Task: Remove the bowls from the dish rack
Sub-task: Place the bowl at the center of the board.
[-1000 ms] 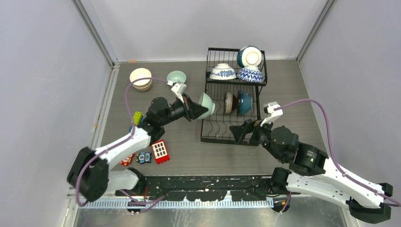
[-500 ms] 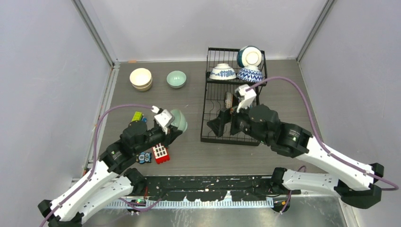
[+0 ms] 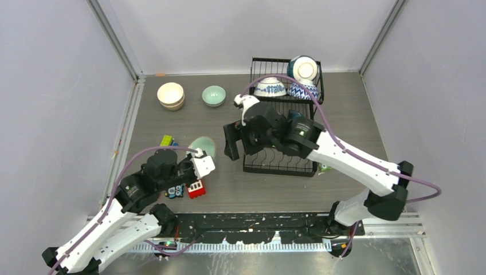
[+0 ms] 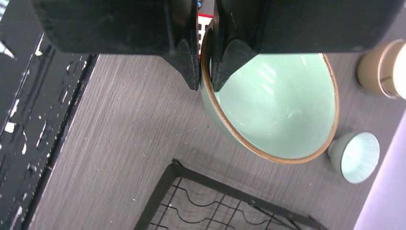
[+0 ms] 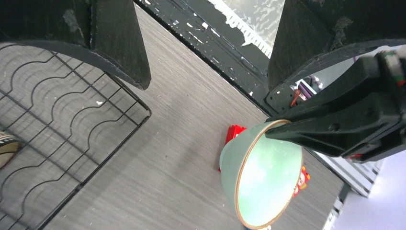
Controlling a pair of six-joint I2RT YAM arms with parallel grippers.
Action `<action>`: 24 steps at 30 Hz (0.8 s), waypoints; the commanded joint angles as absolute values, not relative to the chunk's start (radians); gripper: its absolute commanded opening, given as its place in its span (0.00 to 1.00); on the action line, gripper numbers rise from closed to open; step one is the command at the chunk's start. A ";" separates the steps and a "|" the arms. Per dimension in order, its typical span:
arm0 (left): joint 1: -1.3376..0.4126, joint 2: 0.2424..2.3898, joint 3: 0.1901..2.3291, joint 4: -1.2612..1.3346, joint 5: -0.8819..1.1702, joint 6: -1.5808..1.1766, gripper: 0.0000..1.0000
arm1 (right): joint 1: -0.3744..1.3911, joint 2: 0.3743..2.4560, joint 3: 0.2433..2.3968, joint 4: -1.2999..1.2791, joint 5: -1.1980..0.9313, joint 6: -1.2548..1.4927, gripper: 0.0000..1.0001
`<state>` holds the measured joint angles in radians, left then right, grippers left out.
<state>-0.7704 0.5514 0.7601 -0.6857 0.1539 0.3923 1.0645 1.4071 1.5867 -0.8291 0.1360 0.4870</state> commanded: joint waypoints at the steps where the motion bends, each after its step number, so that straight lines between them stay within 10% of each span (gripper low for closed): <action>1: -0.775 0.544 0.826 -0.679 0.248 0.569 0.00 | 1.063 1.481 1.679 -0.874 0.062 0.483 0.94; 24: -0.937 0.721 0.944 -0.757 0.132 0.818 0.00 | 1.001 1.689 1.789 -0.891 0.049 0.433 0.79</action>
